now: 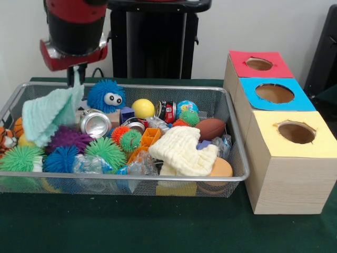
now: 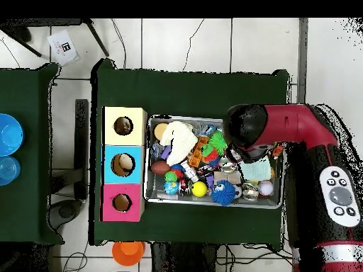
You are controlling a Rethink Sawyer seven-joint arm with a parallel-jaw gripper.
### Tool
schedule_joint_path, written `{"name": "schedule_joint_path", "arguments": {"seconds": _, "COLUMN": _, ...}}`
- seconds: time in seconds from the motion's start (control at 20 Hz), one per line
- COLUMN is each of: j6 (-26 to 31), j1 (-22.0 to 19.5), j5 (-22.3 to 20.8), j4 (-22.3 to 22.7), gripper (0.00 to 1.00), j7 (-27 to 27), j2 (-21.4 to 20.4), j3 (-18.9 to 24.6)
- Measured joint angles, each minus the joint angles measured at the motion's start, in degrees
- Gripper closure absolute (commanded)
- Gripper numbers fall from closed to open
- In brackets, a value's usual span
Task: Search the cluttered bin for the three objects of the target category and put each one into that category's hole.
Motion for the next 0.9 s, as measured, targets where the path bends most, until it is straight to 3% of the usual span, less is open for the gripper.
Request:
{"name": "schedule_joint_path", "arguments": {"seconds": 0.15, "j6": -2.87, "j1": -0.98, "j5": 4.88, "j4": 1.84, "gripper": 1.0, "j7": 0.0, "j2": -2.73, "j3": 1.53}}
{"name": "schedule_joint_path", "arguments": {"seconds": 0.2, "j6": -6.38, "j1": -1.51, "j5": 8.5, "j4": 3.19, "gripper": 1.0, "j7": 0.0, "j2": -4.56, "j3": 2.63}}
{"name": "schedule_joint_path", "arguments": {"seconds": 0.3, "j6": -8.21, "j1": -1.67, "j5": 10.07, "j4": 3.78, "gripper": 1.0, "j7": 0.0, "j2": -5.29, "j3": 3.06}}
{"name": "schedule_joint_path", "arguments": {"seconds": 0.4, "j6": -13.92, "j1": -2.0, "j5": 13.88, "j4": 5.49, "gripper": 1.0, "j7": 0.0, "j2": -7.08, "j3": 4.37}}
{"name": "schedule_joint_path", "arguments": {"seconds": 0.5, "j6": -15.62, "j1": -2.07, "j5": 14.82, "j4": 5.94, "gripper": 1.0, "j7": 0.0, "j2": -7.53, "j3": 4.7}}
{"name": "schedule_joint_path", "arguments": {"seconds": 0.6, "j6": -21.38, "j1": -2.25, "j5": 18.01, "j4": 7.72, "gripper": 1.0, "j7": 0.0, "j2": -8.93, "j3": 5.84}}
{"name": "schedule_joint_path", "arguments": {"seconds": 0.9, "j6": -28.03, "j1": -2.6, "j5": 22.39, "j4": 10.68, "gripper": 1.0, "j7": 0.0, "j2": -10.7, "j3": 7.57}}
